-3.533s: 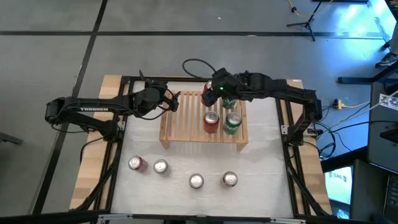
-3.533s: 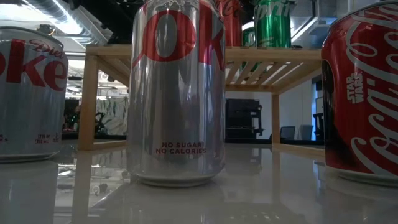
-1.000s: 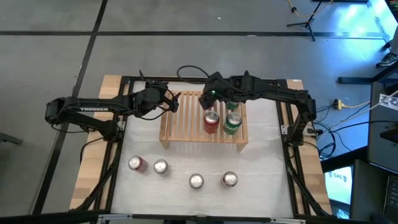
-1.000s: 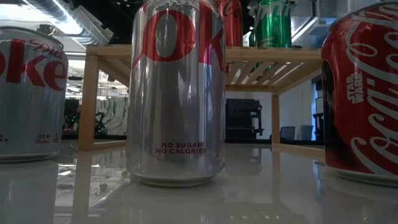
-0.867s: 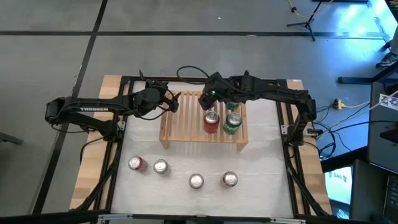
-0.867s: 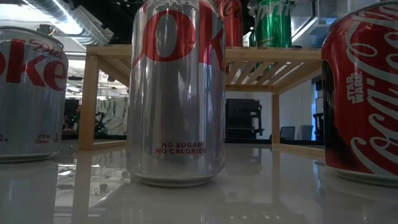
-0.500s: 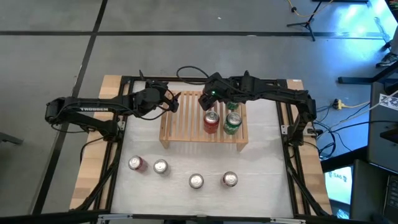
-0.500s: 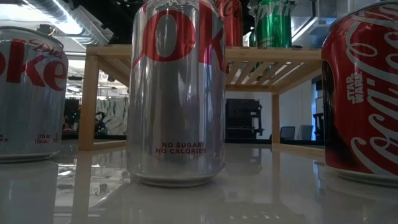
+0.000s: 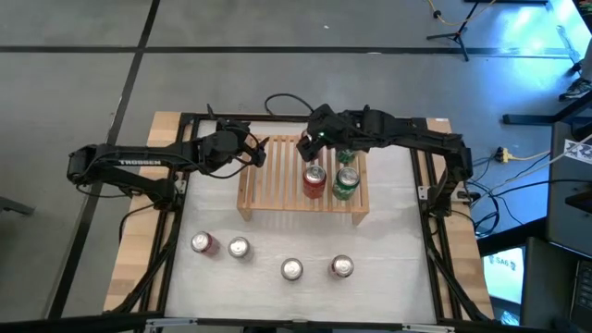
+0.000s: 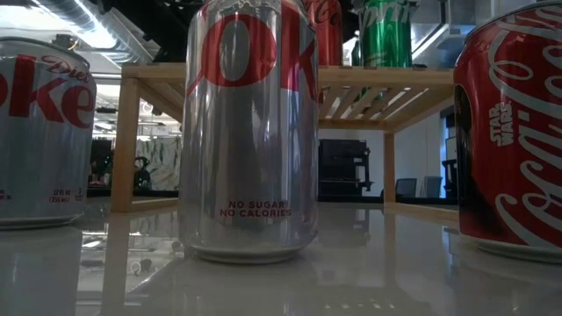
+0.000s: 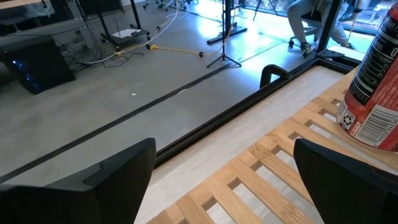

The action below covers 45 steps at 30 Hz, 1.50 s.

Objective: Place canned beverage on shelf
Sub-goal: Put the red black soda can on the shelf, then adjust the green soda can on the shelf

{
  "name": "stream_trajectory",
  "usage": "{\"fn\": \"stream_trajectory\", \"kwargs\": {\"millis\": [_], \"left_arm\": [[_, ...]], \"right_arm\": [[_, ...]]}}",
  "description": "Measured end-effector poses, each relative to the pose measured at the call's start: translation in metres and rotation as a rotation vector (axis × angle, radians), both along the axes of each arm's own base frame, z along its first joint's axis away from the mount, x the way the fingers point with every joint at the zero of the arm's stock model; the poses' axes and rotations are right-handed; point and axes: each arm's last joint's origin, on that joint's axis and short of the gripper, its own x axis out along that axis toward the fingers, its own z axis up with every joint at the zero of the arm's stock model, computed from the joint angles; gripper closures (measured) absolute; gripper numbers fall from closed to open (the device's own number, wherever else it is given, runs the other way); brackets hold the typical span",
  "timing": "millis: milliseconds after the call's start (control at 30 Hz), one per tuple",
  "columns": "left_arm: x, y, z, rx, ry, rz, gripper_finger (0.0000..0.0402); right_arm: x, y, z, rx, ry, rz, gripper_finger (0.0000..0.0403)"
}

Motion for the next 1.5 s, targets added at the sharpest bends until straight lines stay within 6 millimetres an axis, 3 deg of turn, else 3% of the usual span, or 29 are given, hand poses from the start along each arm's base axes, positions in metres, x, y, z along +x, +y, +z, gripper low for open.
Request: {"fn": "stream_trajectory", "kwargs": {"millis": [267, 633, 900, 1133, 1400, 1500], "left_arm": [[0.000, 0.000, 0.000, 0.000, 0.000, -0.001, 0.0029], [0.006, -0.002, 0.006, 0.010, -0.041, -0.160, 0.0029], [0.013, -0.006, 0.020, 0.081, -0.129, -0.397, 0.0029], [0.015, -0.006, 0.021, 0.107, -0.126, -0.416, 0.0029], [0.015, -0.006, 0.021, 0.109, -0.130, -0.416, 0.0029], [0.015, -0.006, 0.021, 0.094, -0.143, -0.411, 0.0029]], "right_arm": [[-0.009, 0.001, 0.036, -0.056, -0.049, 0.079, 0.0020], [-0.051, 0.006, 0.085, -0.152, 0.034, 0.182, 0.0020], [-0.091, 0.010, 0.097, -0.248, 0.177, 0.236, 0.0020], [-0.113, 0.015, 0.107, -0.304, 0.248, 0.497, 0.0020], [-0.108, 0.021, 0.103, -0.341, 0.297, 0.889, 0.0020], [-0.103, 0.018, 0.099, -0.352, 0.314, 0.955, 0.0020]]}}
